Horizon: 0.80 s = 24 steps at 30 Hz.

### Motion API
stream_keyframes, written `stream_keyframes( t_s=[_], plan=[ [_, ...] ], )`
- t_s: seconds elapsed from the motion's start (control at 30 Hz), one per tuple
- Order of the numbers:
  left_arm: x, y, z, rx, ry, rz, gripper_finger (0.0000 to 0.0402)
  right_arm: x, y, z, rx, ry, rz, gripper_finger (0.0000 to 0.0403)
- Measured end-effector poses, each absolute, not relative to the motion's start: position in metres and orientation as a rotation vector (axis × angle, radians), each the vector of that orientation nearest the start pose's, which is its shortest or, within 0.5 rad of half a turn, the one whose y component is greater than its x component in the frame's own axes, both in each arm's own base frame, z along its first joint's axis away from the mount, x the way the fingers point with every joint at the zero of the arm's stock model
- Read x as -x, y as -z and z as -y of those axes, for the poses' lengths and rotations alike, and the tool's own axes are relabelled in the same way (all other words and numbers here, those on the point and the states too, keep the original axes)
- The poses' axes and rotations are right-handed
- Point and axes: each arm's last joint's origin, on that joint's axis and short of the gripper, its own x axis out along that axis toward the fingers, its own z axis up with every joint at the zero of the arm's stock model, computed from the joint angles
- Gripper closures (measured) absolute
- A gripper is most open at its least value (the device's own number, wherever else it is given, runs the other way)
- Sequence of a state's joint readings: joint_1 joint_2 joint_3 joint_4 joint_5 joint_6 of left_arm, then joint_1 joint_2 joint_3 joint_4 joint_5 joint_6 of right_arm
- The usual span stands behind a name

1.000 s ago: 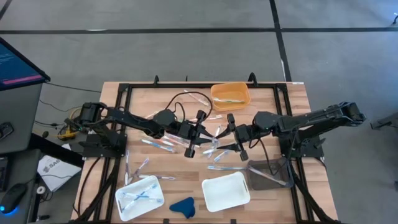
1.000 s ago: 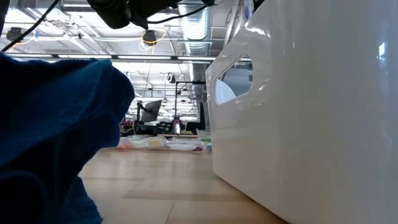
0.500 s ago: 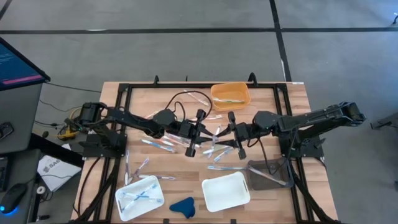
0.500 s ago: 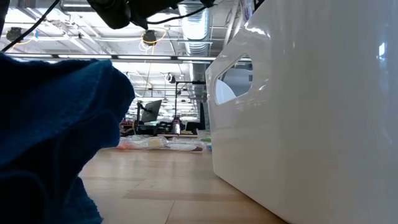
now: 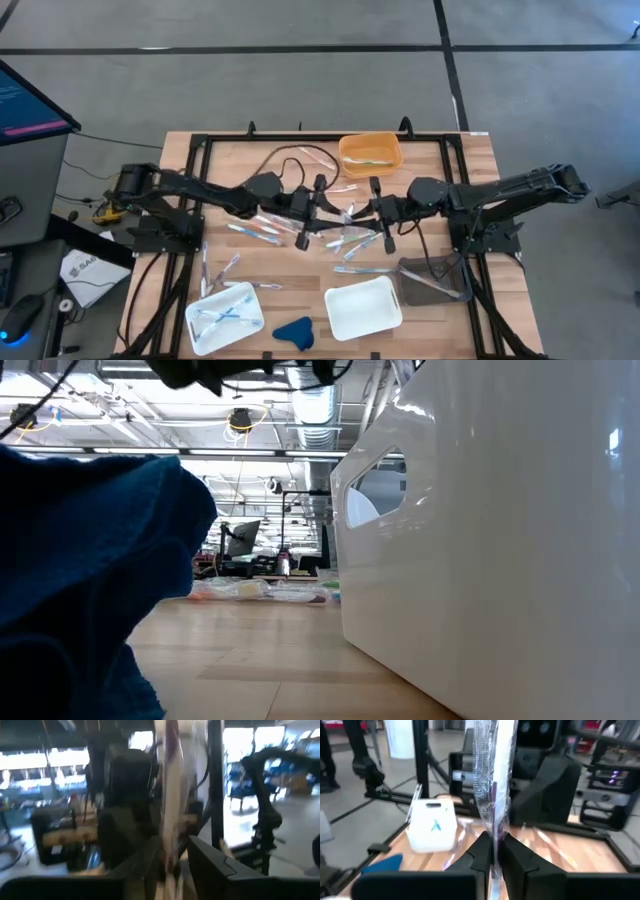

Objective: Pick & Place Toothbrushes
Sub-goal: Put the violet toothbrush into the right white bin

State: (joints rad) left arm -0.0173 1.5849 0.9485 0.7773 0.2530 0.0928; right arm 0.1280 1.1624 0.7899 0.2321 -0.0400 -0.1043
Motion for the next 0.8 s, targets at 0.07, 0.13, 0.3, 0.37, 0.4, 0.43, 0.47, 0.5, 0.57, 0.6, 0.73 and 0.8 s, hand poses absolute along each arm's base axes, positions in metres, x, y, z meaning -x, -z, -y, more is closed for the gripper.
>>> stream_keyframes(
  t_s=[0.07,0.13,0.3,0.37,0.4,0.43,0.47,0.5,0.57,0.6,0.73,0.8],
  plan=[
    [-0.341,-0.29,0.014,-0.135,0.218,0.072,0.0287,-0.258,-0.299,-0.034,0.112,-0.164,-0.156,0.0389],
    [-0.33,-0.297,0.016,-0.176,0.166,0.0,0.0274,-0.258,-0.298,-0.034,0.113,-0.163,-0.182,0.0392],
    [-0.297,-0.319,0.016,-0.211,-0.09,-0.091,0.0258,-0.258,-0.303,-0.034,0.071,-0.16,-0.231,0.0382],
    [-0.286,-0.322,0.014,-0.187,-0.212,-0.087,0.0257,-0.259,-0.306,-0.035,0.039,-0.158,-0.254,0.0386],
    [-0.282,-0.322,0.012,-0.164,-0.266,-0.083,0.0257,-0.262,-0.308,-0.036,0.022,-0.159,-0.256,0.039],
    [-0.277,-0.321,0.011,-0.141,-0.305,-0.083,0.0257,-0.262,-0.308,-0.038,0.011,-0.164,-0.271,0.0392],
    [-0.274,-0.32,0.009,-0.117,-0.336,-0.078,0.0257,-0.263,-0.306,-0.04,0.0,-0.169,-0.294,0.0392],
    [-0.271,-0.319,0.008,-0.103,-0.36,-0.078,0.0257,-0.266,-0.305,-0.043,-0.009,-0.176,-0.306,0.0392],
    [-0.267,-0.316,0.005,-0.08,-0.407,-0.079,0.0257,-0.274,-0.303,-0.051,-0.032,-0.194,-0.322,0.0392],
    [-0.265,-0.315,0.005,-0.067,-0.423,-0.08,0.0257,-0.277,-0.301,-0.055,-0.044,-0.203,-0.333,0.0392],
    [-0.261,-0.314,0.003,-0.037,-0.444,-0.07,0.0257,-0.295,-0.286,-0.076,-0.072,-0.241,-0.425,0.0386],
    [-0.261,-0.314,0.005,-0.035,-0.44,-0.076,0.0257,-0.302,-0.275,-0.085,-0.092,-0.241,-0.515,0.0386]
  ],
)
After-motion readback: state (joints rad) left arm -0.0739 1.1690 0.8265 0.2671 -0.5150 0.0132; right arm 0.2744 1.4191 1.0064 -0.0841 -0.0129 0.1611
